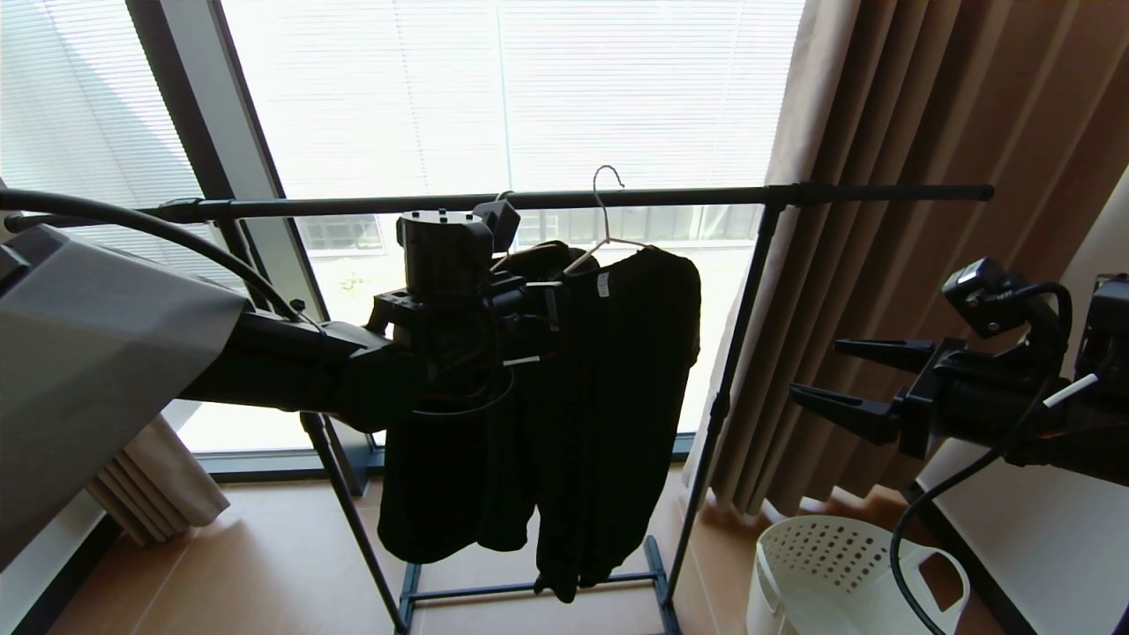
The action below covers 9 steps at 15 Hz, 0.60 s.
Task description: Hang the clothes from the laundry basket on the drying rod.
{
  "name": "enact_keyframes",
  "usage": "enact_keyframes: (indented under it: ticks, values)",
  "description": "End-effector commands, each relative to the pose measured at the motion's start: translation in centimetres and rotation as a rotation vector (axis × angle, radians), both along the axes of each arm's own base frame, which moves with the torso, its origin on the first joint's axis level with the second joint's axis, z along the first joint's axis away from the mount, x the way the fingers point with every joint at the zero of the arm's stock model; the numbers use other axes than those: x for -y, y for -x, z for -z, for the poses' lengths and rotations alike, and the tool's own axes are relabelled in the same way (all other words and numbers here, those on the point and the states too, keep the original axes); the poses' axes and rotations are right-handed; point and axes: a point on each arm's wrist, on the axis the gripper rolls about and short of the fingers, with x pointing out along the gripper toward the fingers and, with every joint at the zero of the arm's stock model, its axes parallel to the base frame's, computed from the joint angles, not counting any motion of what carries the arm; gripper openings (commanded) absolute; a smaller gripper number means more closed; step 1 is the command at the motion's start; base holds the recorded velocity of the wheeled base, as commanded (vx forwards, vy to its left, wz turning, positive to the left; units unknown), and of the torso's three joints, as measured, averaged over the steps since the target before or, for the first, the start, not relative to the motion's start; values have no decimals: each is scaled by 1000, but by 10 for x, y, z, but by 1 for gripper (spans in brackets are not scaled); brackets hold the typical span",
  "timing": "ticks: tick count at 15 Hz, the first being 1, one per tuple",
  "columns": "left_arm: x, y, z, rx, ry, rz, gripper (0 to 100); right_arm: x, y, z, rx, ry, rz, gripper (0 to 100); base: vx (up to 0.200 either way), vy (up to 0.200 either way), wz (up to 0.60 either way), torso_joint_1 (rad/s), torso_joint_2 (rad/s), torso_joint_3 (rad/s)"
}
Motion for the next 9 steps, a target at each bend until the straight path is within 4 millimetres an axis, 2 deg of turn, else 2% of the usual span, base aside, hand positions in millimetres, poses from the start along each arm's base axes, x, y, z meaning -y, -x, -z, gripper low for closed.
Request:
enact_keyframes:
  ticks: [1, 9]
  values:
    - [0, 0, 1, -3, -2, -2, 0, 0, 0, 0, -1, 0, 0, 100, 0, 0, 0, 0, 0, 0]
    - [-1, -1, 4, -7, -8, -16, 0, 0, 0, 1, -4, 0, -2, 100, 0, 0, 0, 0, 0, 0]
